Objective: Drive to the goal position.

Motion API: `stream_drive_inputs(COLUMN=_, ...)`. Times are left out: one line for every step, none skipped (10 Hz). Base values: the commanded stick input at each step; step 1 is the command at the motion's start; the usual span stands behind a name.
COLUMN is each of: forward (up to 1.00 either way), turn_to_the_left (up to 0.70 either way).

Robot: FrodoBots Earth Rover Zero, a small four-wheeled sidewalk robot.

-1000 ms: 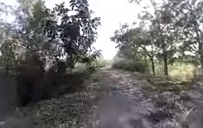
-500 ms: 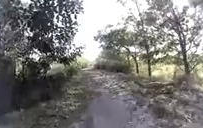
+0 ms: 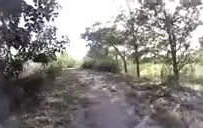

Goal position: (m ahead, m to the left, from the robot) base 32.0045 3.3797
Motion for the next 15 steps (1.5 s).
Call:
stream_drive_inputs(forward=0.85, turn_to_the_left=0.0)
stream_drive_inputs(forward=0.85, turn_to_the_left=0.0)
stream_drive_inputs(forward=0.85, turn_to_the_left=0.0)
stream_drive_inputs(forward=0.85, turn_to_the_left=0.0)
stream_drive_inputs(forward=0.85, turn_to_the_left=0.0)
stream_drive_inputs(forward=0.85, turn_to_the_left=0.0)
stream_drive_inputs(forward=0.85, turn_to_the_left=0.0)
stream_drive_inputs(forward=0.85, turn_to_the_left=0.0)
stream_drive_inputs(forward=0.85, turn_to_the_left=0.0)
stream_drive_inputs(forward=0.85, turn_to_the_left=0.0)
stream_drive_inputs(forward=0.85, turn_to_the_left=0.0)
stream_drive_inputs(forward=0.85, turn_to_the_left=0.0)
stream_drive_inputs(forward=0.85, turn_to_the_left=0.0)
stream_drive_inputs(forward=0.85, turn_to_the_left=0.0)
stream_drive_inputs(forward=0.85, turn_to_the_left=0.0)
